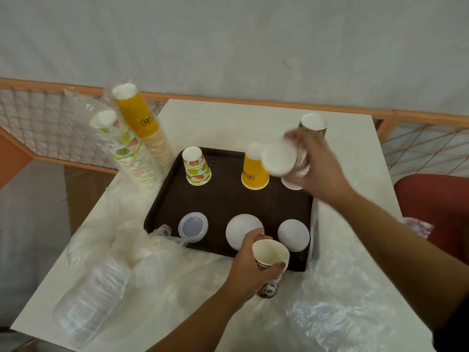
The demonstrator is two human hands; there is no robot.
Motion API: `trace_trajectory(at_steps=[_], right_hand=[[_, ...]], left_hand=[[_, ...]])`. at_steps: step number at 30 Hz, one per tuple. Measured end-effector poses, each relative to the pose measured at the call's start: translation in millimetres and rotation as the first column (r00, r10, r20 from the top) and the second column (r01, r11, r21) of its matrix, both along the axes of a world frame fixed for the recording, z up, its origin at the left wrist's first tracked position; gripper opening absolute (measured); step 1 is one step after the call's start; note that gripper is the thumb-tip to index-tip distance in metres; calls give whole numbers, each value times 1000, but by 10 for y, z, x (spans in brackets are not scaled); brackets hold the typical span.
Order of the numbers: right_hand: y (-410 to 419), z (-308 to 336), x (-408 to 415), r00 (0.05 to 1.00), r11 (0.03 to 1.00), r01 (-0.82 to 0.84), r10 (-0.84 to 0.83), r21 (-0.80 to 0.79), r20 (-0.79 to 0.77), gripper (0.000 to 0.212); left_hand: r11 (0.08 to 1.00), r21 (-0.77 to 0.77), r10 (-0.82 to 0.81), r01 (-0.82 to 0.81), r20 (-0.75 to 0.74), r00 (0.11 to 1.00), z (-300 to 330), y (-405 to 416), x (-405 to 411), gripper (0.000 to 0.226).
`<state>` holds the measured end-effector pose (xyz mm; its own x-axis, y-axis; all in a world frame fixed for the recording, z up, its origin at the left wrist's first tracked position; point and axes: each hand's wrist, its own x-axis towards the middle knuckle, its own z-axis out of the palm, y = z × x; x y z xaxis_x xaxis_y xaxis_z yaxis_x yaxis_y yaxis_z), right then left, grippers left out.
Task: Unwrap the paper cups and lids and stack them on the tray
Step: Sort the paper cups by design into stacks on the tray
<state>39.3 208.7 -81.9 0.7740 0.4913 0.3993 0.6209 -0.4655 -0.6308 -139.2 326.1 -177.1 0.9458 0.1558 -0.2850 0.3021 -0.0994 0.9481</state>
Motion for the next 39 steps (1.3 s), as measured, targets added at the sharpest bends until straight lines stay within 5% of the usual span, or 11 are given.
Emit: trace_trajectory(at_steps=[3, 9, 14, 17, 19, 23, 25, 28, 31, 34, 39], right_hand=[[31, 291, 405, 969, 931, 235, -199, 281, -149, 77], [41, 88, 724, 863, 893, 377, -243, 245, -443, 77], [90, 20, 717, 944, 903, 324, -289, 281, -158, 92], [119, -42, 740, 943, 942, 317, -325, 106, 65, 63], [96, -103, 766, 941, 942, 334, -331, -44, 66, 51], [54, -14, 697, 933, 867, 358, -340, -346, 115, 59], [47, 82, 468, 920, 872, 378, -316, -311, 233, 64], [52, 95, -87, 999, 969, 41, -33, -245, 38, 37], [51, -34, -668, 902, 782, -394, 226, -483, -369, 19], [43, -139, -937, 898, 674, -416, 201, -610, -390, 21], [66, -180, -1024, 945, 725, -313, 173, -613, -278, 23]], left_hand=[[999, 34, -9, 10, -26, 1000, -10, -4, 21, 70], [998, 62, -24, 27, -39, 999, -24, 7, 31, 73], [997, 67, -31, 32, -29, 999, -13, 12, 23, 73], [995, 93, -28, 31, -34, 999, -7, 2, 13, 75], [994, 103, -28, 32, -41, 999, -3, 3, 11, 77], [993, 113, -10, 17, -63, 998, 16, 19, -4, 71], [993, 116, 12, -5, -53, 999, 23, 22, -16, 66], [990, 137, 33, -28, -31, 999, 27, 8, -32, 68], [992, 119, 53, -48, -38, 998, 24, 13, -34, 72], [990, 141, 35, -28, -49, 998, 66, 11, -15, 77], [987, 156, 44, -39, -27, 999, 96, 24, 6, 68]])
